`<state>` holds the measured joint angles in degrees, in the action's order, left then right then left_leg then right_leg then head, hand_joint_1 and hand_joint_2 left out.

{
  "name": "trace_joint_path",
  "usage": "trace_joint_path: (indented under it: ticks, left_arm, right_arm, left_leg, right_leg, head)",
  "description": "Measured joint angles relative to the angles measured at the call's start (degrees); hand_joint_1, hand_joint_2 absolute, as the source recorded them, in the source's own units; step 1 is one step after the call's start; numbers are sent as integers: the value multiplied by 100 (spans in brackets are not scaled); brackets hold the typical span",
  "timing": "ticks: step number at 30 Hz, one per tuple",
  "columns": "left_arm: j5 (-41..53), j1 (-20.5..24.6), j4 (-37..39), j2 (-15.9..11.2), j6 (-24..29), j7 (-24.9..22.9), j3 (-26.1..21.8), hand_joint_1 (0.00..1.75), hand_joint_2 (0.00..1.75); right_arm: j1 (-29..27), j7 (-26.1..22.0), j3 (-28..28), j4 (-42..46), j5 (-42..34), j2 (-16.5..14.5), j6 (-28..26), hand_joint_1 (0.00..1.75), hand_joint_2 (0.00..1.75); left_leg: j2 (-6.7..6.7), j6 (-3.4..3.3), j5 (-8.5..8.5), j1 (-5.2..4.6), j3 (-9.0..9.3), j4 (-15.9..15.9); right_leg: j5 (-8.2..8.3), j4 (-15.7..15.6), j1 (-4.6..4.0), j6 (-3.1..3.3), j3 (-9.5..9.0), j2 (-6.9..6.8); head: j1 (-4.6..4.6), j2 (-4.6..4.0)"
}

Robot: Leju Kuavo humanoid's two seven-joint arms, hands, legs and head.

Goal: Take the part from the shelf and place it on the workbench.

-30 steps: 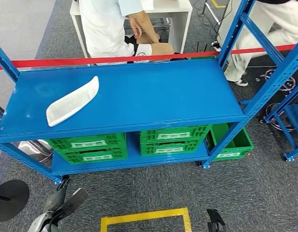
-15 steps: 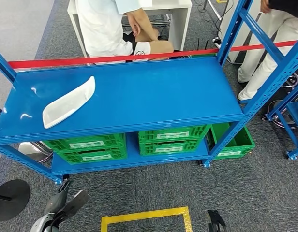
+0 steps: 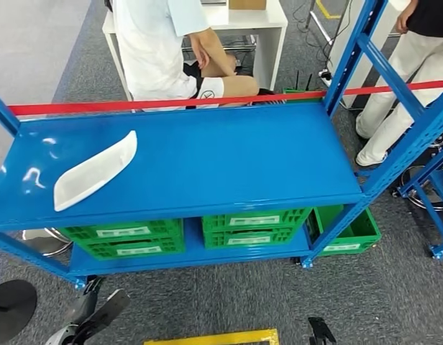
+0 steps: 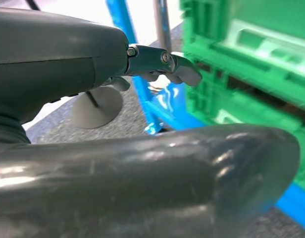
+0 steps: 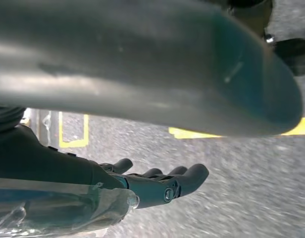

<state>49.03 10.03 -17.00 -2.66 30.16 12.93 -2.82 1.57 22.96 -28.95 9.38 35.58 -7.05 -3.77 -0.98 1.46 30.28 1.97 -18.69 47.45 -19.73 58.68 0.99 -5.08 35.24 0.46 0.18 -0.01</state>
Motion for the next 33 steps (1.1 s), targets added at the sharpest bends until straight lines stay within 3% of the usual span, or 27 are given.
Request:
trace_joint_path:
  ticks: [3,5,6,8,9,10,11,13,14,15,17,20,23,26,29,31,33]
  left_arm:
    - [0,14,1,3,18,-7,3,0,0]
    - [5,42,-12,3,25,-10,6,0,0]
    - [10,57,-18,2,37,-12,8,0,0]
    - [31,51,-17,12,78,-12,12,0,0]
    - [41,36,-13,21,101,-12,15,0,0]
    - [53,20,-9,26,123,-12,17,0,0]
    - [61,10,-8,26,143,-12,19,0,0]
    - [70,-14,-5,15,167,-12,20,0,0]
    - [69,-40,6,8,173,-13,20,0,0]
    - [68,-79,22,5,178,-13,20,0,0]
    - [64,-151,52,11,204,-19,24,0,0]
    - [90,-109,41,19,341,-4,35,0,0]
    - [158,-236,32,3,479,16,70,0,0]
    - [272,-357,-44,-56,409,-47,177,0,0]
    - [346,-253,-296,-131,168,-175,321,0,0]
    - [354,-175,-481,-166,33,-223,424,0,0]
    - [352,-67,-686,-193,-47,-252,532,0,0]
  right_arm:
    - [-18,12,-7,-10,14,5,-2,0,0]
    - [-33,10,-15,-6,20,8,-5,0,0]
    - [-59,6,-17,-8,22,8,-5,0,0]
    - [-170,3,-20,-35,25,7,-5,0,0]
    - [-229,7,-22,-54,26,6,-6,0,0]
    - [-273,11,-25,-71,28,5,-6,0,0]
    - [-293,13,-27,-80,29,5,-6,0,0]
    - [-271,10,-30,-85,32,3,-6,0,0]
    - [-257,5,-30,-86,32,3,-7,0,0]
    - [-251,4,-31,-88,33,5,-8,0,0]
    - [-257,11,-38,-91,36,18,-18,0,0]
    - [-234,25,-53,-86,43,31,-29,0,0]
    - [-295,23,-74,-104,48,39,-32,0,0]
    - [-386,45,-122,-128,49,54,-33,0,0]
    - [-337,40,-150,-131,45,55,-30,0,0]
    - [-293,31,-160,-131,42,55,-29,0,0]
    - [-239,28,-178,-128,40,55,-30,0,0]
  left_leg:
    - [-4,102,25,-9,1,-46]
    - [10,147,192,-10,-13,18]
    - [18,173,385,-11,-24,197]
    - [29,217,808,-9,-136,859]
    - [30,223,875,-8,-229,1191]
    - [31,214,764,-9,-347,1395]
    - [32,192,477,-10,-468,1404]
    - [38,134,-384,-13,-671,950]
    - [43,115,-705,-26,-746,732]
    - [48,98,-894,-36,-804,597]
    - [54,90,-937,-50,-925,599]
    - [43,93,-930,-20,-1078,603]
    - [2,107,-866,11,-985,561]
    - [-9,137,-682,30,-807,406]
    - [-14,41,-447,42,-646,153]
    - [-14,-23,-432,21,-613,134]
    - [-18,-40,-442,-12,-604,142]
  right_leg:
    - [-126,-46,-23,120,-26,-3]
    - [-301,-304,19,194,-186,26]
    - [-384,-476,43,236,-346,38]
    - [-490,-778,62,306,-757,43]
    - [-512,-905,62,310,-952,34]
    - [-531,-1022,62,308,-1126,30]
    - [-545,-1123,62,302,-1267,37]
    - [-576,-1254,63,273,-1449,77]
    - [-596,-1275,54,245,-1482,106]
    - [-621,-1268,46,211,-1473,128]
    - [-658,-1238,20,185,-1360,149]
    - [-596,-1281,-6,235,-1211,133]
    - [-578,-1457,-14,220,-1353,125]
    - [-588,-1520,-23,158,-1455,116]
    - [-593,-1441,-24,25,-1450,109]
    - [-582,-1397,-14,8,-1451,109]
    - [-579,-1338,10,9,-1434,105]
  head:
    - [-12,1]
    - [-32,2]
    - [-45,2]
    - [-78,2]
    - [-78,2]
    - [-84,1]
    - [-86,1]
    - [-88,1]
    - [-89,1]
    - [-93,1]
    - [-98,1]
    - [-82,1]
    - [-71,1]
    - [-68,1]
    - [-54,1]
    - [-35,1]
    - [-27,1]
